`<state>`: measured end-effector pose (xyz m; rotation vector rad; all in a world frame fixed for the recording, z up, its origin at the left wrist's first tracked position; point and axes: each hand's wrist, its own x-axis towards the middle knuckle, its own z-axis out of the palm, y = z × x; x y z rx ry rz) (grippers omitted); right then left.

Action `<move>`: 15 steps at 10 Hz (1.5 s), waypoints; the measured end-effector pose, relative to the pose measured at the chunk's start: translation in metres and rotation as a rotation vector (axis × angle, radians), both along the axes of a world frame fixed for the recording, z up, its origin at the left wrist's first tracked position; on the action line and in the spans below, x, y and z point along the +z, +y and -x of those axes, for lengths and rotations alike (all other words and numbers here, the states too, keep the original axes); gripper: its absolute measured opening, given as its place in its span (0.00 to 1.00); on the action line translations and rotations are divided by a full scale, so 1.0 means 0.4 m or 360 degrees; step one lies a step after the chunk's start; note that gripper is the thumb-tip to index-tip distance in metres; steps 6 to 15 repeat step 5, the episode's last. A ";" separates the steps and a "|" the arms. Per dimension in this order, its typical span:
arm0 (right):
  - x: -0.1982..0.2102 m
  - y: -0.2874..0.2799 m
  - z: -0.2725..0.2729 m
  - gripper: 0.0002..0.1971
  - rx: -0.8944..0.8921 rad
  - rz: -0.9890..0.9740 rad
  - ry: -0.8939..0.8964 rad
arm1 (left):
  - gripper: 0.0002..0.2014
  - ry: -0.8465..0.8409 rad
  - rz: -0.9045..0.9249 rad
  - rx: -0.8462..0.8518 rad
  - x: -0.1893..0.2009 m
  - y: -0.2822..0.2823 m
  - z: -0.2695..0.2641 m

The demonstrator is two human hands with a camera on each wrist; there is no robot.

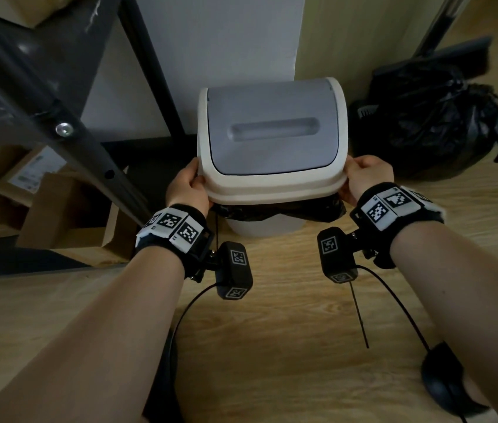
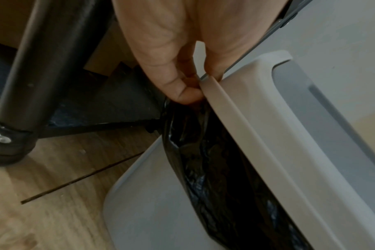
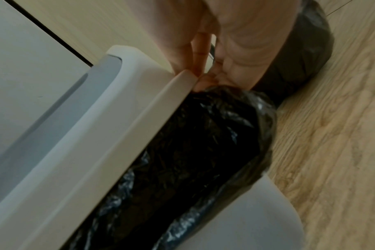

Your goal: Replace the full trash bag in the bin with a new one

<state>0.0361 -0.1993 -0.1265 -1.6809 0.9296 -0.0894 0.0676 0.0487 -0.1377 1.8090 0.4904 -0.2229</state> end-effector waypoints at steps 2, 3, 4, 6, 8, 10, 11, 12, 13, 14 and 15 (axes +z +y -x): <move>0.020 0.000 0.008 0.11 0.0060 -0.0006 0.0044 | 0.21 -0.0047 -0.0259 -0.0118 0.018 -0.006 0.004; 0.036 -0.003 0.018 0.16 0.0095 0.0058 0.0094 | 0.23 0.0036 -0.0308 -0.0066 0.040 -0.010 0.017; 0.054 0.005 0.034 0.18 0.0228 0.0151 0.0168 | 0.24 0.0085 -0.0418 -0.0106 0.064 -0.011 0.038; 0.086 0.021 0.069 0.20 0.0329 0.0317 0.0290 | 0.25 0.0012 -0.0558 -0.0153 0.121 -0.012 0.086; 0.086 0.021 0.069 0.20 0.0329 0.0317 0.0290 | 0.25 0.0012 -0.0558 -0.0153 0.121 -0.012 0.086; 0.086 0.021 0.069 0.20 0.0329 0.0317 0.0290 | 0.25 0.0012 -0.0558 -0.0153 0.121 -0.012 0.086; 0.086 0.021 0.069 0.20 0.0329 0.0317 0.0290 | 0.25 0.0012 -0.0558 -0.0153 0.121 -0.012 0.086; 0.086 0.021 0.069 0.20 0.0329 0.0317 0.0290 | 0.25 0.0012 -0.0558 -0.0153 0.121 -0.012 0.086; 0.086 0.021 0.069 0.20 0.0329 0.0317 0.0290 | 0.25 0.0012 -0.0558 -0.0153 0.121 -0.012 0.086; 0.086 0.021 0.069 0.20 0.0329 0.0317 0.0290 | 0.25 0.0012 -0.0558 -0.0153 0.121 -0.012 0.086; 0.086 0.021 0.069 0.20 0.0329 0.0317 0.0290 | 0.25 0.0012 -0.0558 -0.0153 0.121 -0.012 0.086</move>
